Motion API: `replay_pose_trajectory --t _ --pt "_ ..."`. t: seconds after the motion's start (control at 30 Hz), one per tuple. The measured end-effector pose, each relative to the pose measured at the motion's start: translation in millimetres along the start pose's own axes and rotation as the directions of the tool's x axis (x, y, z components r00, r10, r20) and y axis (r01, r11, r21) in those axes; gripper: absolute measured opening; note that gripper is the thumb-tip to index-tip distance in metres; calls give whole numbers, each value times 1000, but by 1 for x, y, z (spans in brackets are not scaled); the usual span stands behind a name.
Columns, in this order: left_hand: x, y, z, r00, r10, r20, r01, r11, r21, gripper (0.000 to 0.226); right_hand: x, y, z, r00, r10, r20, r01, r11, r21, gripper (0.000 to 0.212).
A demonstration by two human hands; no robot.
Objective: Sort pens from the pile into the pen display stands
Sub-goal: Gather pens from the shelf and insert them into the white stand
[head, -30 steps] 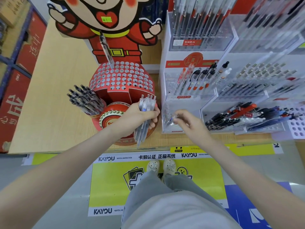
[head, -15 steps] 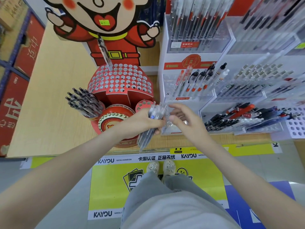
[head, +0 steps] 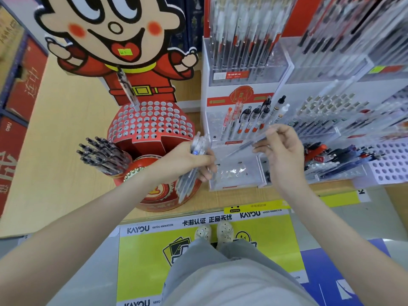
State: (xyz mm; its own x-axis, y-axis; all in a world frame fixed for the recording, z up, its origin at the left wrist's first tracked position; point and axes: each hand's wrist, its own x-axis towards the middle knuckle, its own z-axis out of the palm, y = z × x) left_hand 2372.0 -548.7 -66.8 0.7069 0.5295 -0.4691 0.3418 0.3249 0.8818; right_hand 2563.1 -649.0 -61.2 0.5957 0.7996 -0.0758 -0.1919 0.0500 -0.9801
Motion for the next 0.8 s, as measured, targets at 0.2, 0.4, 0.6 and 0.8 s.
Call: replay_pose_trajectory --t 0.2,0.4,0.6,0.8 --pt "4 -3 -12 976 29 -217 -16 998 60 34 -2 33 -5 982 -56 181 129 896 -425 19" --pt "3 -8 -14 976 17 -215 -25 999 -35 28 3 57 1 945 124 302 99 772 -628 11" --pt "4 -16 -15 987 52 -154 -57 998 -29 26 5 67 15 918 127 375 225 612 -758 19" --pt "2 -13 -4 993 97 -66 -100 994 -47 25 10 68 23 905 207 371 240 473 -848 26"
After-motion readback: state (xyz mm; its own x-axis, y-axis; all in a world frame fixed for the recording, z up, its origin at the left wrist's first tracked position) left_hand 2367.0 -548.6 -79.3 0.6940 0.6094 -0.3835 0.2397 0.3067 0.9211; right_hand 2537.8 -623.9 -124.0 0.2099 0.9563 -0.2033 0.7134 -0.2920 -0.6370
